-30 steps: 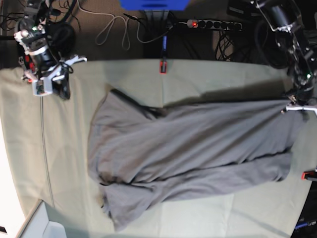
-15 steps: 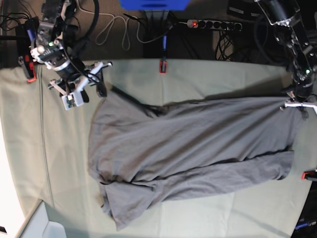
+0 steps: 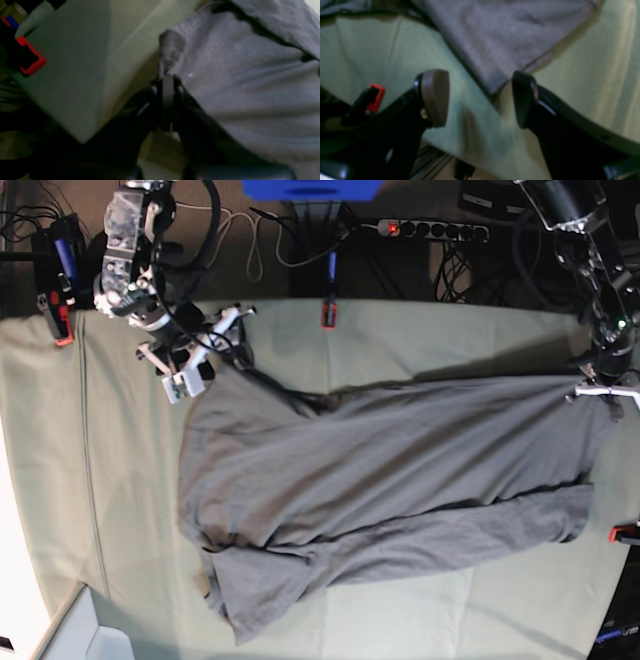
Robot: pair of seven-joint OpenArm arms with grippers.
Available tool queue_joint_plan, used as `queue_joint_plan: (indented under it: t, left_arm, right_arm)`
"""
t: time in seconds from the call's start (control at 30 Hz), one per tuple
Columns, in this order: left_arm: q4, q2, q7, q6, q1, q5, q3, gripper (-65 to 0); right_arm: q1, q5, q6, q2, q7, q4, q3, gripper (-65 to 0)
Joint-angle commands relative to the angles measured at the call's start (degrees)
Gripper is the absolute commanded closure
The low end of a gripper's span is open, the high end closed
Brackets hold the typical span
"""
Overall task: Layout the t-shirt on the table in an organized manner, then fold the t-shirt properly
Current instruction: 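Pull the held corners apart with both grippers to stretch the shirt, then lift the shirt with both grippers, swing it up and lay it down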
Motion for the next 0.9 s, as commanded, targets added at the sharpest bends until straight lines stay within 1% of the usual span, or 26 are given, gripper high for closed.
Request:
queue_joint_plan:
  t: [0.0,0.1,0.17,0.23,0.27,0.33,0.4,0.43,0.57,0.63,0.73,0.87]
  left_arm:
    - [1.0,-0.9,-1.5,0.1,-0.3,0.0,-0.4,-0.1]
    - [1.0,-0.9,-1.5,0.1,-0.3,0.0,-0.4,-0.1]
    - [1.0,-0.9,-1.6,0.1,-0.3,0.0,-0.4,-0.1]
    - [1.0,-0.9,-1.6,0.1,-0.3,0.0,-0.5,-0.1]
    - [1.0,-0.9,-1.6,0.1,-0.3,0.0,-0.5,-0.1]
    - [1.0,-0.9,-1.6,0.1,-0.3,0.0,-0.5,-0.1]
    - [1.0,-0.9,-1.4,0.1,-0.3,0.0,-0.5,-0.1]
    - [1.0,-0.9,-1.4,0.1,-0.3,0.0,-0.5,-0.1]
    - [1.6,-0.9,-1.3,0.1,0.2,0.0,-0.5,-0.1]
    - [1.8,-0.9,-1.4,0.1,1.4,0.0,-0.5,-0.1]
    - [3.6,-0.4,-1.4,0.1,2.8,0.0,-0.5,-0.1]
    - [6.8,0.3,-1.5,0.1,4.9,0.0,-0.5,-0.1]
  right_arm:
    - [1.1,0.8,1.2,0.1,1.0,0.0,-0.1,-39.5]
    - [2.6,0.8,1.2,0.4,1.0,-2.5,0.0,-39.0]
    - [4.0,0.8,1.2,0.5,1.1,-4.9,0.0,-35.2]
    - [5.1,0.8,1.2,1.2,1.1,-6.5,0.1,-28.6]
    - [5.6,1.1,1.2,1.5,1.1,-7.1,0.1,-24.3]
    - [6.2,1.1,1.2,1.6,1.1,-7.6,0.1,-14.2]
    - [6.1,1.1,1.2,1.7,1.1,-6.6,0.1,-1.9]
    - [5.8,1.1,1.2,1.7,1.1,-5.8,0.1,0.0]
    - [1.5,1.2,1.2,2.9,1.3,2.9,0.3,0.0]
    - [-1.9,1.2,1.2,2.9,2.7,8.7,1.9,0.0]
    - [-7.1,1.2,1.2,1.3,4.8,16.6,5.8,0.0]
    - [-13.4,1.3,1.2,-1.2,8.1,23.5,10.2,0.0]
